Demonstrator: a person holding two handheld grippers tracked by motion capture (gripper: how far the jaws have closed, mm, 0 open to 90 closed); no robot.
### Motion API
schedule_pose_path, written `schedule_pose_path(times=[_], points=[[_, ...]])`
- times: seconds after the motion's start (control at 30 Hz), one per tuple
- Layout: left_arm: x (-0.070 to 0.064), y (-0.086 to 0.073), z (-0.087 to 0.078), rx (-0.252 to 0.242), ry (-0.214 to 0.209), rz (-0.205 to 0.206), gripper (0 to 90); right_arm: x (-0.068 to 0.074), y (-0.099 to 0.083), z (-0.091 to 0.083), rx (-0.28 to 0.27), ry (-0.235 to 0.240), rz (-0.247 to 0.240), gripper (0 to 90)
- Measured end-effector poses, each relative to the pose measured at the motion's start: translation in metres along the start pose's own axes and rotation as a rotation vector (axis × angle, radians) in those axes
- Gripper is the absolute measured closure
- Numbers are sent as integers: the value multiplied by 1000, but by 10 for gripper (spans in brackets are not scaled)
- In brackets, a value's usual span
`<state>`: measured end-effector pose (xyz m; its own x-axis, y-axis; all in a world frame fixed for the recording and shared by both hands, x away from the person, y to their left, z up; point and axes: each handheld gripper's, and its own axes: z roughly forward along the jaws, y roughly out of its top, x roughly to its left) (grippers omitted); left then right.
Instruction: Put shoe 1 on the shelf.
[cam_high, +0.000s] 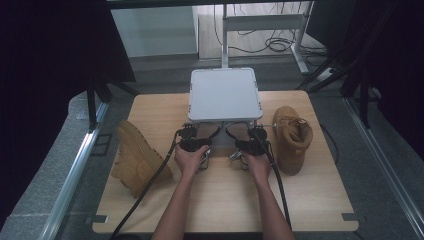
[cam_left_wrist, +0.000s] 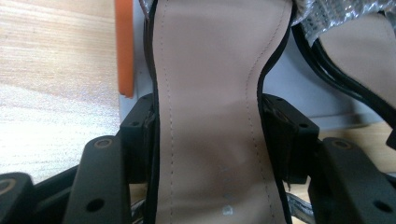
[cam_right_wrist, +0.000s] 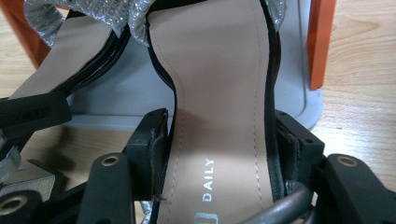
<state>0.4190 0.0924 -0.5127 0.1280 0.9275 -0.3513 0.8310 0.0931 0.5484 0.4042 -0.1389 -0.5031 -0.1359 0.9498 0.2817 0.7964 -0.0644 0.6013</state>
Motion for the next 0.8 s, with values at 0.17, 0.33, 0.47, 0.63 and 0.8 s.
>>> schedule_pose_path(times=[0.17, 0.33, 0.47, 0.63, 0.8], points=[[-6, 3, 8, -9, 7, -26, 415, -6, 0, 11, 16, 5, 46, 426], [-5, 3, 8, 4, -26, -21, 360, -12, 1, 12, 31, 41, 60, 358], [-6, 2, 5, 4, -30, -32, 292, -13, 3, 1, -27, 56, 41, 260], [-6, 3, -4, -38, -35, -42, 253, -14, 5, -15, -81, 81, 32, 255], [-4, 3, -9, -33, -58, -69, 208, -14, 2, -24, -102, 95, -4, 254]])
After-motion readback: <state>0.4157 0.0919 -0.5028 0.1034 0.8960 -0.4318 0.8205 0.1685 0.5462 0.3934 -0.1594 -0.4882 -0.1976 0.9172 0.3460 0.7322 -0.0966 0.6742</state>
